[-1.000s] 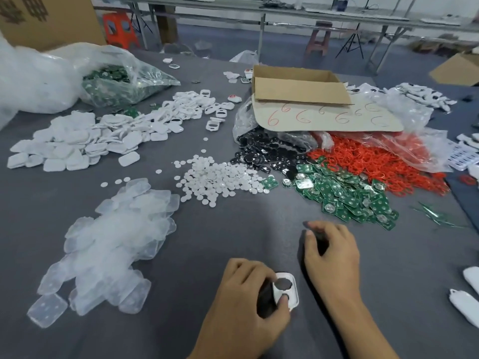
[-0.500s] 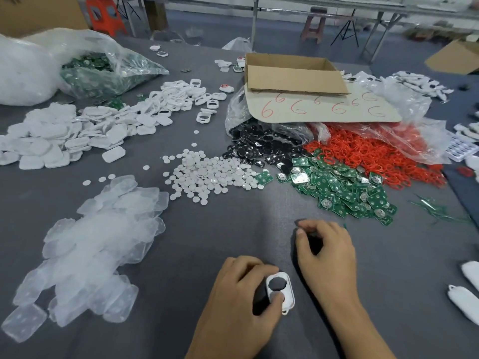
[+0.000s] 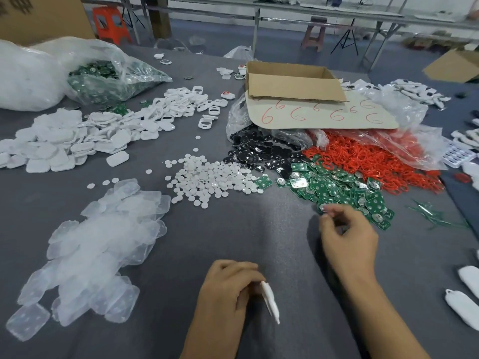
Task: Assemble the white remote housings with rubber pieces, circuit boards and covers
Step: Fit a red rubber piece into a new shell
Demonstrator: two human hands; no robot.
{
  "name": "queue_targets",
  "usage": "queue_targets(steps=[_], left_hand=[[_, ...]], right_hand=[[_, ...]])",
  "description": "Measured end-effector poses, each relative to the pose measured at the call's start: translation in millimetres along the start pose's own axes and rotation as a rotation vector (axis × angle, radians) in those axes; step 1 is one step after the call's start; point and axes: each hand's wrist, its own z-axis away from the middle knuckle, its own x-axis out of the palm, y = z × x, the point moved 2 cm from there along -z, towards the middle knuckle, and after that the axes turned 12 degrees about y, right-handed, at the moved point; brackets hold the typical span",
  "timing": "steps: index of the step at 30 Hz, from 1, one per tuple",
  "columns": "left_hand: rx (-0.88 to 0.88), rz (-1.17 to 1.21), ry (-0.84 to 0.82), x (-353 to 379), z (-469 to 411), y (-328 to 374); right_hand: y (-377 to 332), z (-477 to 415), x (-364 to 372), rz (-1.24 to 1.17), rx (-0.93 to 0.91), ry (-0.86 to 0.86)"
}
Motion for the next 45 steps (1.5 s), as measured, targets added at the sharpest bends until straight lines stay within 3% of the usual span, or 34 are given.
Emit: queue_targets(steps=[4, 8, 10, 13, 17, 19, 23, 36, 38, 41, 43, 45], left_hand=[[0.036, 0.031, -0.031, -4, -8, -8], [0.119, 0.064, -0.159, -11, -25, -17], [0.102, 0.024, -0.187, -16, -30, -23], [-0.017, 0.063, -0.097, -20, -26, -14], [-0.032, -0.072, -0.163, -1, -1, 10], [-0.021, -0.099, -0.128, 2, 6, 13], [0.002, -0.109, -0.011, 2, 9, 9], [-0.175, 0.002, 0.197, -1, -7, 2], [-0.249, 0.04, 0.26, -3, -6, 1], [-0.391, 0.179, 0.353, -10, -12, 5], [-0.477, 0.365, 0.289, -10, -22, 12], [-0.547, 0.527, 0.112, -5, -29, 23]], right_hand=[[-2, -69, 10, 0.121, -0.026, 0.03], [-8, -125, 40, 0.279, -0.122, -0.076], [-5, -143, 57, 0.36, -0.152, -0.174], [1, -157, 70, 0.494, -0.174, -0.298], [6, -167, 76, 0.509, -0.222, -0.328], [7, -175, 76, 0.492, -0.241, -0.301], [7, -185, 79, 0.567, -0.323, -0.442], [-1, -184, 75, 0.602, -0.291, -0.479], [-16, -180, 62, 0.539, -0.276, -0.427], [-43, -140, 22, 0.227, -0.185, -0.425], [-61, -77, -6, -0.049, -0.174, -0.582], [-74, -7, -27, -0.216, -0.203, -0.723]])
